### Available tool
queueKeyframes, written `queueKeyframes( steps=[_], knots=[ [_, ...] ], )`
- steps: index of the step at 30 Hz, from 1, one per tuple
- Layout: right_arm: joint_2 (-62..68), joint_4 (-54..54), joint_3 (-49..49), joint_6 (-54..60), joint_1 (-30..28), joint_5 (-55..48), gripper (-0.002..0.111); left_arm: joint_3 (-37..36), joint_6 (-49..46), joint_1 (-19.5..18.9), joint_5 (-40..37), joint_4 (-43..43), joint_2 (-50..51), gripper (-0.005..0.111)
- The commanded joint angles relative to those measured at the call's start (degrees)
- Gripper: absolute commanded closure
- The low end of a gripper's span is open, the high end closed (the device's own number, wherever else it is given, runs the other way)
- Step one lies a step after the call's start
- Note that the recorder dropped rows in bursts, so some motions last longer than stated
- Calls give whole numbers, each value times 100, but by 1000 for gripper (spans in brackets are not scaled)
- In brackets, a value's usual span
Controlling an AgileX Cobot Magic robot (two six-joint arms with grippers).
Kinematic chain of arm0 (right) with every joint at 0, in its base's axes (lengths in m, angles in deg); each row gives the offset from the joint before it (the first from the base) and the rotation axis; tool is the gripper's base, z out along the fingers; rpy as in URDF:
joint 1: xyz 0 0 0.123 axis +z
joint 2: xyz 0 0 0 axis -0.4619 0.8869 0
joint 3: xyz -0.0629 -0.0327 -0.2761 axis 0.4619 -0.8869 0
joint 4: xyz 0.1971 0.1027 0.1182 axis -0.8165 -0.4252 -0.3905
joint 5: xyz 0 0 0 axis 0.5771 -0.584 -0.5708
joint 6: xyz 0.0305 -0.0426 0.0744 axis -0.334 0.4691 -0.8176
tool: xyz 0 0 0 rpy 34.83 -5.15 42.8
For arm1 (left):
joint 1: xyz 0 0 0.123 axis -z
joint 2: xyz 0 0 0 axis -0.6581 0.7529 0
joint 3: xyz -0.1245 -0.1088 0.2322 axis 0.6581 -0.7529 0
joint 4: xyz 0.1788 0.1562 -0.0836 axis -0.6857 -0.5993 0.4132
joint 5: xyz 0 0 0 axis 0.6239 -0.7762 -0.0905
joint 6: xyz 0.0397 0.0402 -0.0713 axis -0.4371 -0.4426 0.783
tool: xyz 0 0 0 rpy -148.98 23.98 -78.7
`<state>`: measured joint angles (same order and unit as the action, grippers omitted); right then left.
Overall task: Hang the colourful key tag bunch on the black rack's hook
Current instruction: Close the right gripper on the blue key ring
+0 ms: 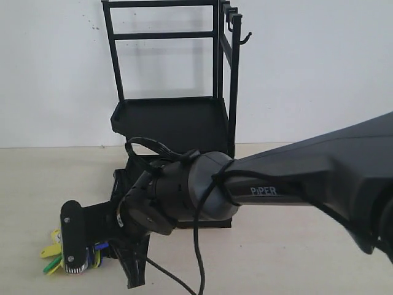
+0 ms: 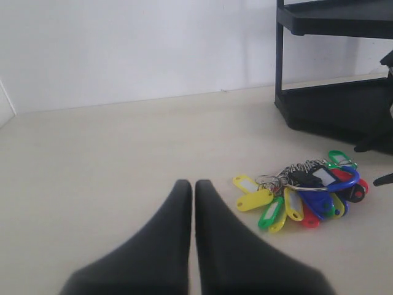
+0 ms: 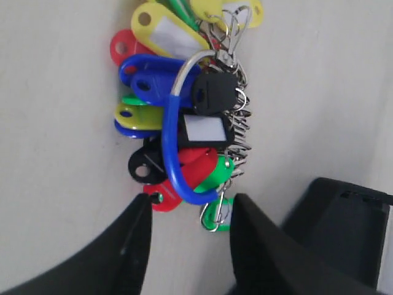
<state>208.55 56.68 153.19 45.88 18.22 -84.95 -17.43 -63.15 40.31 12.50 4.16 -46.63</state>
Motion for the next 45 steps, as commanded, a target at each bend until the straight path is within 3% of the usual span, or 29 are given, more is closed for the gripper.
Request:
queueKeyframes(
  steps=[1,45],
  knots=[
    [89,55,27,-31,-9,173,68,8,4,7,28,20,-12,102],
    [632,41,492,-475,-9,675,68,8,4,7,25,20,-12,102]
  ],
)
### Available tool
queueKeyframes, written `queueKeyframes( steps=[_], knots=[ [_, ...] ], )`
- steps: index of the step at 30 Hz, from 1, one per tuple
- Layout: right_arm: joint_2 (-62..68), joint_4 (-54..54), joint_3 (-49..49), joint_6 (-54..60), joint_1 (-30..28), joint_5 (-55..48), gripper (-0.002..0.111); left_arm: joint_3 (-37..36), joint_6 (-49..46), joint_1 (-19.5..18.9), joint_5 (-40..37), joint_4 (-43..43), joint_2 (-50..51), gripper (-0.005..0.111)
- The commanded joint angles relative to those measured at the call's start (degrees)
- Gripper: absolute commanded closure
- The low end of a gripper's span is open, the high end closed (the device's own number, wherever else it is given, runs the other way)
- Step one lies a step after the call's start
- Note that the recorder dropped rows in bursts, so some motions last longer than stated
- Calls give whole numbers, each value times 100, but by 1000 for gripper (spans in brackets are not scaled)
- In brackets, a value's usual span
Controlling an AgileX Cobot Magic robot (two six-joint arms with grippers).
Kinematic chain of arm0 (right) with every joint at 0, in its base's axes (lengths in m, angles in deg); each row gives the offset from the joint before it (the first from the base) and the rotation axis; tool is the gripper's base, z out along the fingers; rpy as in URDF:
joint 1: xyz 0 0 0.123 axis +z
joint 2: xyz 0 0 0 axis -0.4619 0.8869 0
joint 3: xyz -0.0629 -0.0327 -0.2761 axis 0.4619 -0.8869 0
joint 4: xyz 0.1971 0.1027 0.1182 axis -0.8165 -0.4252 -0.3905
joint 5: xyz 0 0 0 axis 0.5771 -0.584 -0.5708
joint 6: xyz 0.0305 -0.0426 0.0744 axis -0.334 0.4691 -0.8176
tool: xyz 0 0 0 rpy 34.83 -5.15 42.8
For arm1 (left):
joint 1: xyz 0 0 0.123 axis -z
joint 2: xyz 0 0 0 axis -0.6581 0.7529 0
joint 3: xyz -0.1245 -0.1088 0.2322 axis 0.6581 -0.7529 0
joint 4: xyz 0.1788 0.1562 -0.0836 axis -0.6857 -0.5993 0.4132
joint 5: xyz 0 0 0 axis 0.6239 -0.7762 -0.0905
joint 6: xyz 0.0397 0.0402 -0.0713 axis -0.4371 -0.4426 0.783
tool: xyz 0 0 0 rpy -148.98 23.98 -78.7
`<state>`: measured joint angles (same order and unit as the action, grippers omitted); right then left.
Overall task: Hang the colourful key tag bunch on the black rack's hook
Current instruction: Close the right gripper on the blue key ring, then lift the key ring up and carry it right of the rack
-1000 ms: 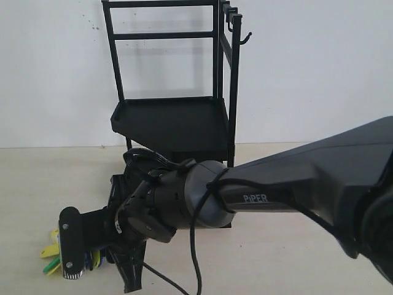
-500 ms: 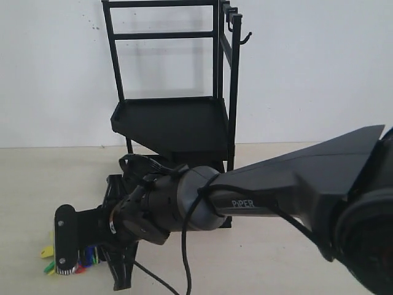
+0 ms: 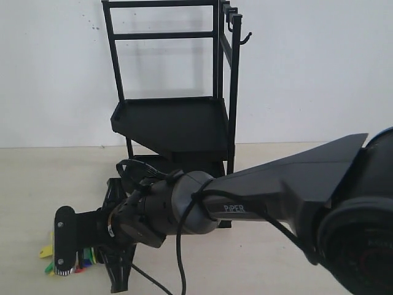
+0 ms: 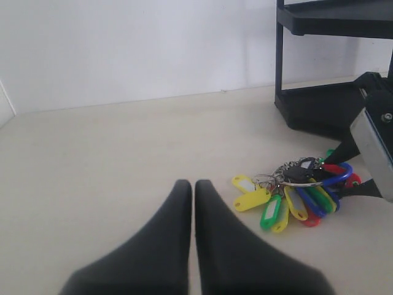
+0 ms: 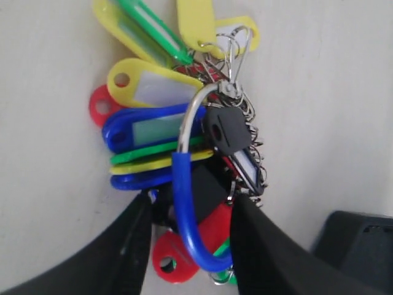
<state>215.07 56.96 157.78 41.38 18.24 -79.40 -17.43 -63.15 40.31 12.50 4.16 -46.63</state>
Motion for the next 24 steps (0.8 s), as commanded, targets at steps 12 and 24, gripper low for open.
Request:
queueKeyframes(
  steps=[12,24],
  knots=[
    [49,13,33,101,-12,214,108,8,4,7,25,20,-12,102],
    [-1024,-21,33,-2299,-2,2,108,8,4,7,25,20,-12,102]
  ],
)
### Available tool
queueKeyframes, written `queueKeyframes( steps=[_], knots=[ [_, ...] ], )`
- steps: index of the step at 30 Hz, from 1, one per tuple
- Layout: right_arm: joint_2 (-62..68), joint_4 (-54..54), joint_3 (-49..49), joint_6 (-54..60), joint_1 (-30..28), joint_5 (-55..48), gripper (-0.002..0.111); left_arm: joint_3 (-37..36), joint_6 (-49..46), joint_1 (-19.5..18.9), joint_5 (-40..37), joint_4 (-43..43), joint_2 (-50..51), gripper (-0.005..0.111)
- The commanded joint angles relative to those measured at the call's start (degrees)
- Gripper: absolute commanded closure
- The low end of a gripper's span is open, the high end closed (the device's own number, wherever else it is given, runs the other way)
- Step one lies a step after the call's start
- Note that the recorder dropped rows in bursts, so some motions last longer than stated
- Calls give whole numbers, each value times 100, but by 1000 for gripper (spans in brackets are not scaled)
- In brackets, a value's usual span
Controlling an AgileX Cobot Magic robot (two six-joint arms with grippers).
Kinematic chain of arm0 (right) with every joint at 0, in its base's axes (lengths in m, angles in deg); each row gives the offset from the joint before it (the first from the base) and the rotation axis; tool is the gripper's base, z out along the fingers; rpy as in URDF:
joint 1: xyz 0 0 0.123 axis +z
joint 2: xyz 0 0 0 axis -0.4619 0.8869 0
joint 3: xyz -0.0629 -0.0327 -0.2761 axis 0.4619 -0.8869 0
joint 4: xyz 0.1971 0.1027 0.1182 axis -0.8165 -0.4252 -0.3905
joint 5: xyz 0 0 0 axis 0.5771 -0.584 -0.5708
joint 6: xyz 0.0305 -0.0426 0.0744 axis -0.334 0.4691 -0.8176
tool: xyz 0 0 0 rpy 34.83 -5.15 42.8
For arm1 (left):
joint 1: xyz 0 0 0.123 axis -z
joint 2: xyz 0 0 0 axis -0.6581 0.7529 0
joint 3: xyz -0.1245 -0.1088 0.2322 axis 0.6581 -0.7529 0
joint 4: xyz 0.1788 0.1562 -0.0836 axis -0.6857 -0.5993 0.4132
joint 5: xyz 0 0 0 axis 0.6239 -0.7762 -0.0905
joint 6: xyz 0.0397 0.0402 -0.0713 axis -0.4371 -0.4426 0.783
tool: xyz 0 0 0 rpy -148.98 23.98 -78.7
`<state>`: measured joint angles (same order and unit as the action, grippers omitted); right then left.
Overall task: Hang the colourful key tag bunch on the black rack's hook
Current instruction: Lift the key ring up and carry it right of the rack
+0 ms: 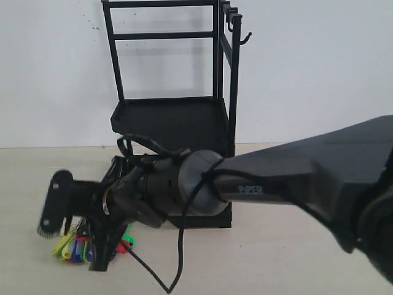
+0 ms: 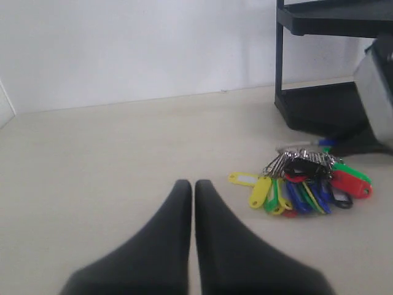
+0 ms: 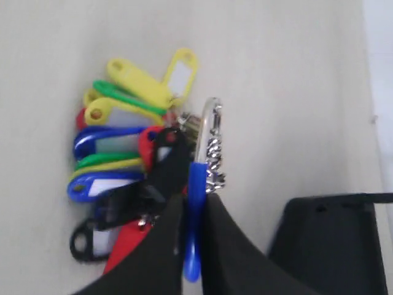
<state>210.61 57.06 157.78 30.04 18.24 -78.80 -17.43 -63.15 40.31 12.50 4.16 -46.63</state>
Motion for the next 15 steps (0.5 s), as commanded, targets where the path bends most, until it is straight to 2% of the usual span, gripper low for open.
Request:
queueKeyframes(
  steps=[1,7,10,15],
  knots=[
    [-723,-63,33,-1616,-2,-113,108,8,4,7,25,20,-12,102],
    [-1387,-437,33,-3765,-2,-320,108,8,4,7,25,20,-12,102],
    [-1593,-688,33,-4221,-2,-334,108,8,4,7,25,20,-12,102],
    [-1928,-1328,33,-4359,-2,-614,108,8,4,7,25,20,-12,102]
  ],
)
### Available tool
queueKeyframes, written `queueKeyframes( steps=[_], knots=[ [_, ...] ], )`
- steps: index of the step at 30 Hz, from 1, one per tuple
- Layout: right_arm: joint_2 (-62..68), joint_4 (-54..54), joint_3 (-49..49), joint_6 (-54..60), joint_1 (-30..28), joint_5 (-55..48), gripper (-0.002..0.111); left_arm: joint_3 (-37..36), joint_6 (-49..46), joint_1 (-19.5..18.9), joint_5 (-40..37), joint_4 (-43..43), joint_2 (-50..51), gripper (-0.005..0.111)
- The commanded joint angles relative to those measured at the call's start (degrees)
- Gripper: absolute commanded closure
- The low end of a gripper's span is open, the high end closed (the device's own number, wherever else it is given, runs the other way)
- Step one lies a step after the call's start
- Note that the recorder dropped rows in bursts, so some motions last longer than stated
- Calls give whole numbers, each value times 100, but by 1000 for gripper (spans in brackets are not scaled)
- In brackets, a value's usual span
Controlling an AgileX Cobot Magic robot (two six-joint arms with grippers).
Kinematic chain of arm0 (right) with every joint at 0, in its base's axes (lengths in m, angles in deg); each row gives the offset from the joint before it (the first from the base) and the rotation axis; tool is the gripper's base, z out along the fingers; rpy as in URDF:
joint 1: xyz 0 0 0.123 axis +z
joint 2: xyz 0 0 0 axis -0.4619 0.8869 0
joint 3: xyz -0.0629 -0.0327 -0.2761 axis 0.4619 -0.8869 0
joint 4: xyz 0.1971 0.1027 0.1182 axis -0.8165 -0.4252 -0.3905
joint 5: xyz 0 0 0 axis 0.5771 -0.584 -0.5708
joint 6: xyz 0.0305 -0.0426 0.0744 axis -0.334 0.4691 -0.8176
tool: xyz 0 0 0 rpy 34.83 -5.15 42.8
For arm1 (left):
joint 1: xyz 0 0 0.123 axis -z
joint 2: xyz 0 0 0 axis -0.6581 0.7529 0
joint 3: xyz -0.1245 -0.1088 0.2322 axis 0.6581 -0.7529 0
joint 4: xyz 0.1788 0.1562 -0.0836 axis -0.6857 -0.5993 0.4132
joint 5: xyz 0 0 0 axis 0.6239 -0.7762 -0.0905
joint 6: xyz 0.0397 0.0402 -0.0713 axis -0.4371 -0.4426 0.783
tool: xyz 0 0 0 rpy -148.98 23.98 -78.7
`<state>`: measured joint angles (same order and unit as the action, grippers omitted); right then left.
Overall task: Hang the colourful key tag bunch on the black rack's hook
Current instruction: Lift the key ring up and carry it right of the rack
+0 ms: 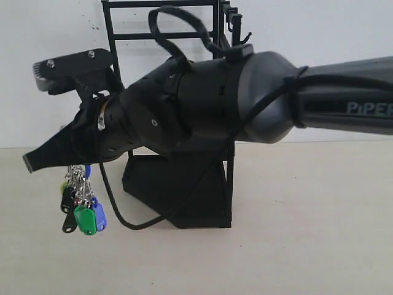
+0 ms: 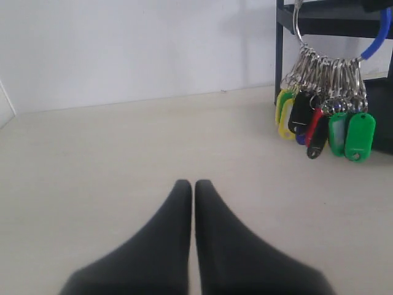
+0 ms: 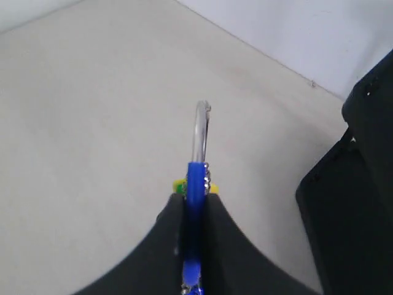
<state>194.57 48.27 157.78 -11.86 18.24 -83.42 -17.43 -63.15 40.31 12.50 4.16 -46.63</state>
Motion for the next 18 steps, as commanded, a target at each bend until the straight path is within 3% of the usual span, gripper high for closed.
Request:
queueKeyframes(
  steps=[1,14,18],
  knots=[
    [-397,-550,33,-169,-2,-256,108,8,4,7,25,20,-12,102],
    [-1369,-733,-3,253,-2,-1224,108,8,4,7,25,20,-12,102],
    [-1922,-733,-640,271,-2,-1114,108,8,4,7,25,20,-12,102]
  ],
)
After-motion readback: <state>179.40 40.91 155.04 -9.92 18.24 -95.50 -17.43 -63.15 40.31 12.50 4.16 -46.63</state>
